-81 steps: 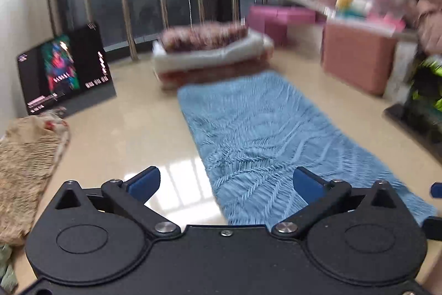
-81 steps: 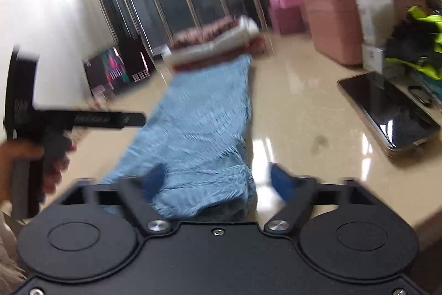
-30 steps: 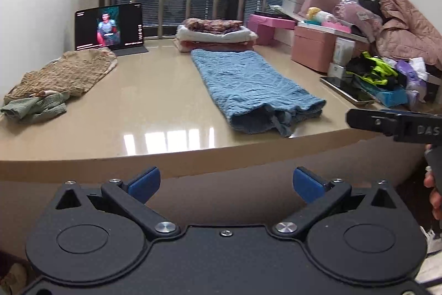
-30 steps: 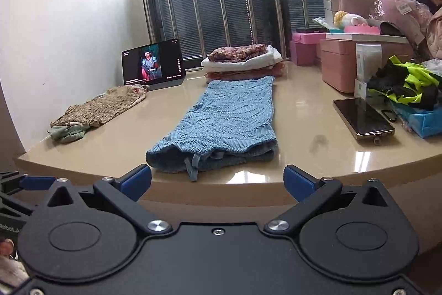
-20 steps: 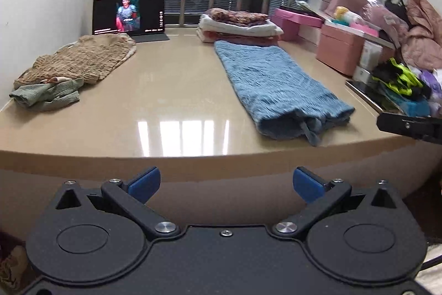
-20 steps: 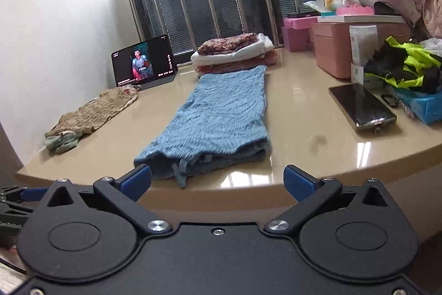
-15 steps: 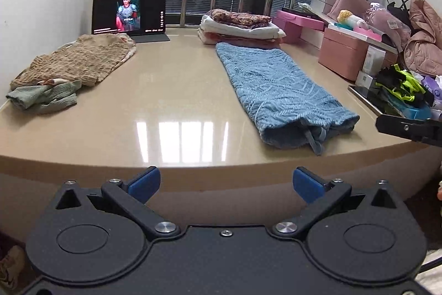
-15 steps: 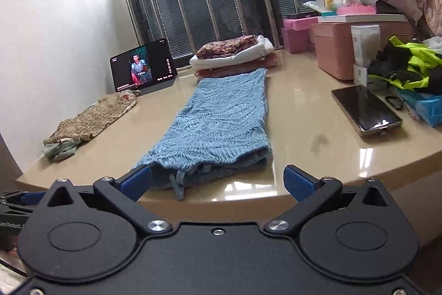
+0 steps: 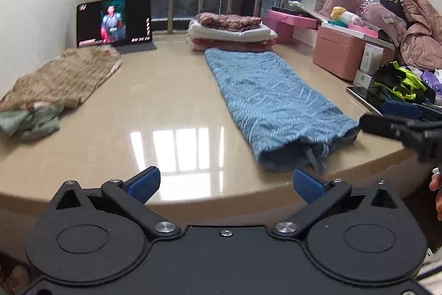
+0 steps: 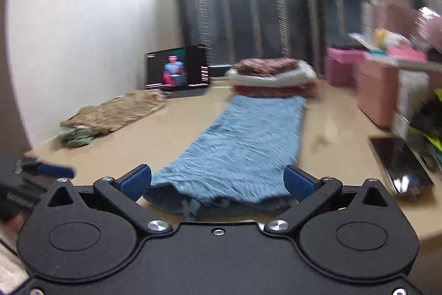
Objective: Fold clothes
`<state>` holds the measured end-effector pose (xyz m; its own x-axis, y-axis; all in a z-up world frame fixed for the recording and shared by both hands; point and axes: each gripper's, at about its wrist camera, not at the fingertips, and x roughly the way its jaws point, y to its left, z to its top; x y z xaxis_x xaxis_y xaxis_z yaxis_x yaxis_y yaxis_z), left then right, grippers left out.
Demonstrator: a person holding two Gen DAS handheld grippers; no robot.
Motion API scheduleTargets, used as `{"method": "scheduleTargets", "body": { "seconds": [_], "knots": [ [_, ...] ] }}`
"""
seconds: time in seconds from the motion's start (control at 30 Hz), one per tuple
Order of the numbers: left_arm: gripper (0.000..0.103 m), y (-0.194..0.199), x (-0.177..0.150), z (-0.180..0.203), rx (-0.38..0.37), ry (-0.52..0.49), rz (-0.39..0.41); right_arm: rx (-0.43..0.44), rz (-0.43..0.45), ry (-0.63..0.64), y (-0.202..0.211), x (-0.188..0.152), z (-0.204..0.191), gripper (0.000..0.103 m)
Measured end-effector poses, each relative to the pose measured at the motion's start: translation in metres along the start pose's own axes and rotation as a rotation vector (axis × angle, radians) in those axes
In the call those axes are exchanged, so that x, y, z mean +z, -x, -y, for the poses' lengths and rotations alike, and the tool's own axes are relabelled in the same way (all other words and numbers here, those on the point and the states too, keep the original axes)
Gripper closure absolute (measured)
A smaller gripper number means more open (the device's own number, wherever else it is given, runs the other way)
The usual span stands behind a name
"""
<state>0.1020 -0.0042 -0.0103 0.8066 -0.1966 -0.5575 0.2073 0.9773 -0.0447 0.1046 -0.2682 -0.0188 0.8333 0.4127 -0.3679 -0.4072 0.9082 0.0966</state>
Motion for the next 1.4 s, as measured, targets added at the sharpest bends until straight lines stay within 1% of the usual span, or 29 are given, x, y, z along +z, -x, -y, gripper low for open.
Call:
{"method": "scheduleTargets", "body": {
  "seconds": [0.07,0.13,0.23,0.37,0.47,0.53,0.63,0.8,0.97,1.07,1.2,1.4],
  "knots": [
    [0.0,-0.003,0.007,0.002,-0.011,-0.039,0.012,0.032,-0.022,0.069,-0.006,0.004,-0.003,0.0],
    [0.0,-0.007,0.013,0.006,-0.017,-0.099,0.019,0.056,-0.058,0.136,-0.014,0.01,-0.004,0.0],
    [0.0,-0.016,0.023,0.01,-0.028,-0.204,0.013,0.097,-0.127,0.257,-0.028,0.018,-0.004,0.0],
    [0.0,-0.028,0.029,0.014,-0.013,-0.343,-0.006,0.165,-0.236,0.448,-0.046,0.023,-0.006,0.0],
    [0.0,-0.034,0.03,0.014,-0.005,-0.391,-0.009,0.21,-0.314,0.567,-0.059,0.02,-0.006,0.0],
    [0.0,-0.035,0.03,0.011,-0.013,-0.386,-0.018,0.227,-0.347,0.614,-0.066,0.019,-0.006,0.0],
    [0.0,-0.037,0.028,0.007,-0.02,-0.354,-0.039,0.242,-0.36,0.636,-0.075,0.02,-0.002,0.0],
    [0.0,-0.036,0.022,0.003,-0.014,-0.331,-0.069,0.311,-0.394,0.653,-0.09,0.021,0.0,0.0],
    [0.0,-0.035,0.02,-0.003,-0.015,-0.3,-0.084,0.361,-0.434,0.637,-0.105,0.018,0.001,0.0],
    [0.0,-0.039,0.02,-0.005,-0.02,-0.306,-0.11,0.356,-0.436,0.614,-0.111,0.019,0.002,0.0],
    [0.0,-0.044,0.023,-0.004,-0.039,-0.338,-0.127,0.357,-0.45,0.575,-0.116,0.019,0.003,0.0],
    [0.0,-0.049,0.029,0.003,-0.062,-0.363,-0.117,0.374,-0.502,0.466,-0.122,0.021,0.012,0.001]
  ]
}}
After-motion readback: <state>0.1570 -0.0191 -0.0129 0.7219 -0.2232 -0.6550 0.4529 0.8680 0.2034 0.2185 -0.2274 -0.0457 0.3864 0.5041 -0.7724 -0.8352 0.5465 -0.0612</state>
